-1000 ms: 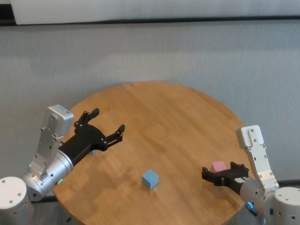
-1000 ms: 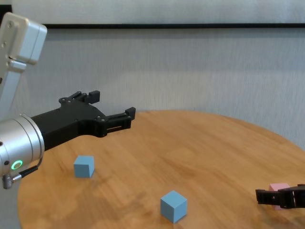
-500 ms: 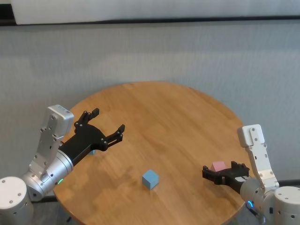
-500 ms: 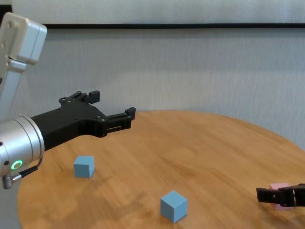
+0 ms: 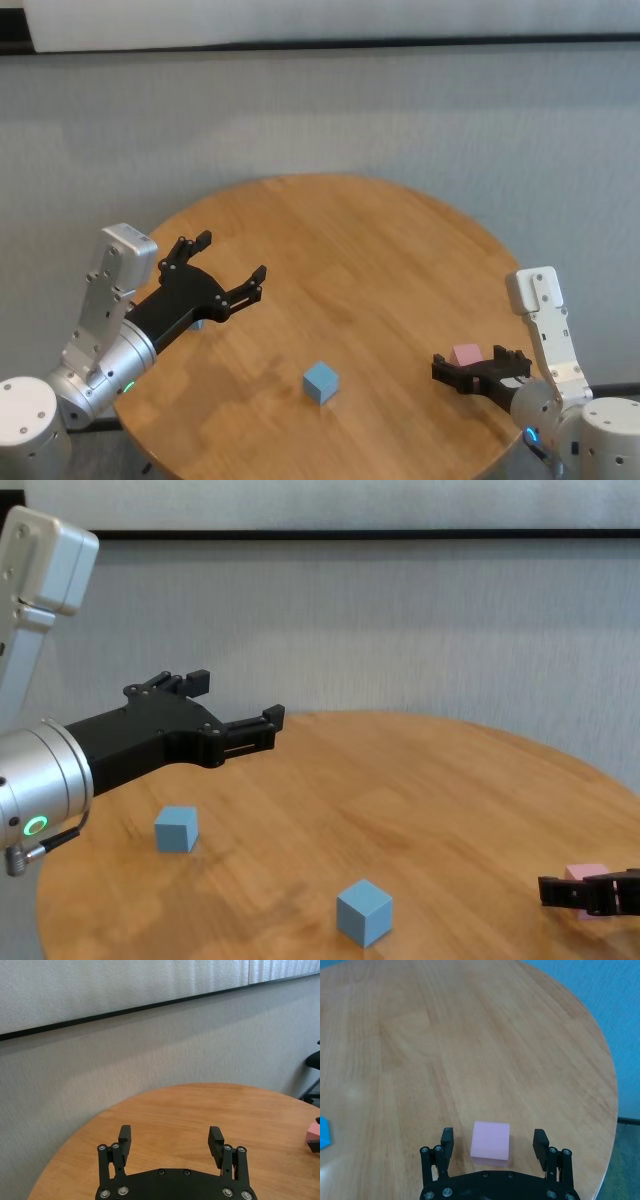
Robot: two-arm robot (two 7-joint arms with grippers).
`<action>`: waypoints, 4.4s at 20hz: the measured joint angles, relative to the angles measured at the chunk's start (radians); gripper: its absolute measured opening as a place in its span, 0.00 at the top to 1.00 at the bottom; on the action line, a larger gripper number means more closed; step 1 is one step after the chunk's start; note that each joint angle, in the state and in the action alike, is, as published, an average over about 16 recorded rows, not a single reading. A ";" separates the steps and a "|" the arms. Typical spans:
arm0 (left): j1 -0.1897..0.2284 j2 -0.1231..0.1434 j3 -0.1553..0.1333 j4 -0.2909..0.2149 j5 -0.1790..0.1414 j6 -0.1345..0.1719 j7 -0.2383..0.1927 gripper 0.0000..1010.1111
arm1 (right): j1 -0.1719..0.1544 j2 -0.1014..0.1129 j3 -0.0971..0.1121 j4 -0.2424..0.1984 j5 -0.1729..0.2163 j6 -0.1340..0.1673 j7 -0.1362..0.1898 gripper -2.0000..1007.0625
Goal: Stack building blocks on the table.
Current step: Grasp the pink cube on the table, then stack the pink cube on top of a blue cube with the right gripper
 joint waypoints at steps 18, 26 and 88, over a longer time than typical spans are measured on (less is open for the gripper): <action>0.000 0.000 0.000 0.000 0.000 0.000 0.000 0.01 | 0.002 -0.009 0.004 0.006 -0.015 -0.003 0.004 0.06; 0.000 0.000 0.000 0.000 0.000 0.000 0.000 0.01 | 0.001 -0.008 0.003 0.005 -0.013 -0.003 0.004 0.26; 0.000 0.000 0.000 0.000 0.000 0.000 0.000 0.01 | 0.109 0.043 -0.166 0.066 -0.097 -0.297 0.485 0.64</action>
